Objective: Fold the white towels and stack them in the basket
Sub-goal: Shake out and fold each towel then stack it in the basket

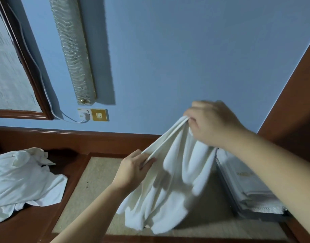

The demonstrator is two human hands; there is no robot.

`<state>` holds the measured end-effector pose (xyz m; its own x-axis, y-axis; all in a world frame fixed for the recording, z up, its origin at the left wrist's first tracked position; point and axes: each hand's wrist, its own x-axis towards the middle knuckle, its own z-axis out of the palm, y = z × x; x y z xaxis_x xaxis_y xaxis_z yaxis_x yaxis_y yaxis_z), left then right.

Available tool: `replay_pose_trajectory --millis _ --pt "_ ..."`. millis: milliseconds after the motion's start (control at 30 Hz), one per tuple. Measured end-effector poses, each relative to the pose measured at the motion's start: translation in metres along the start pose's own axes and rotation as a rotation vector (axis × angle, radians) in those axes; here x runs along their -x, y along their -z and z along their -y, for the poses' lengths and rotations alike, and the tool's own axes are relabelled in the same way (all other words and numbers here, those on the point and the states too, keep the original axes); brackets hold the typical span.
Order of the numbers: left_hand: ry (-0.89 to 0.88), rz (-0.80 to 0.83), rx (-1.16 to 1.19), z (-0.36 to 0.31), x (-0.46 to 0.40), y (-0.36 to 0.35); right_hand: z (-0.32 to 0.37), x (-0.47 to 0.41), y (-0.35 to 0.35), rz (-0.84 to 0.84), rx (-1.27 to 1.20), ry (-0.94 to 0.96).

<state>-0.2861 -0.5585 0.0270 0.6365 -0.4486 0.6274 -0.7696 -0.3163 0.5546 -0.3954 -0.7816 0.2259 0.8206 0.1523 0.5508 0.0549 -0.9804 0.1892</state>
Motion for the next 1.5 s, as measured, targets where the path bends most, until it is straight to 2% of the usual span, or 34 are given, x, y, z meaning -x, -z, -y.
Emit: replay_pose_trajectory --millis 100,233,300,367,667,800,967,1033,1167,1233,1367,1433,1500 --pt "0.088 -0.014 0.015 0.002 0.004 -0.007 -0.013 -0.016 0.024 -0.023 -0.028 -0.070" --pt "0.218 0.136 0.016 0.015 0.010 -0.017 -0.035 -0.022 0.039 -0.112 0.029 -0.063" --pt "0.308 0.167 0.023 0.024 0.016 -0.020 -0.048 -0.023 0.046 -0.162 0.074 -0.055" --pt "0.348 0.182 0.022 0.029 0.021 -0.022 -0.059 -0.021 0.052 -0.142 0.157 -0.027" --pt "0.403 0.181 -0.018 0.025 0.017 -0.032 -0.089 -0.011 0.066 -0.082 0.136 -0.203" --pt "0.446 0.099 -0.054 0.039 0.016 -0.026 -0.098 -0.001 0.059 0.028 0.125 -0.263" --pt "0.466 -0.062 -0.160 0.049 0.009 -0.008 -0.113 0.013 0.053 0.028 0.063 -0.308" --pt "0.418 -0.036 -0.210 0.053 0.011 -0.002 -0.118 0.017 0.050 0.019 0.032 -0.330" --pt "0.219 0.197 -0.398 0.046 0.023 0.011 -0.115 0.028 0.043 -0.074 -0.068 -0.300" --pt "0.178 0.244 -0.495 0.042 0.034 0.017 -0.106 0.032 0.036 -0.130 -0.113 -0.259" --pt "0.255 0.271 -0.417 0.040 0.059 0.030 -0.089 0.038 0.019 -0.163 -0.163 -0.185" --pt "0.353 0.274 -0.408 0.034 0.072 0.044 -0.083 0.041 0.012 -0.155 -0.186 -0.183" --pt "0.435 0.160 -0.433 0.021 0.077 0.065 -0.080 0.044 0.010 -0.143 -0.209 -0.206"
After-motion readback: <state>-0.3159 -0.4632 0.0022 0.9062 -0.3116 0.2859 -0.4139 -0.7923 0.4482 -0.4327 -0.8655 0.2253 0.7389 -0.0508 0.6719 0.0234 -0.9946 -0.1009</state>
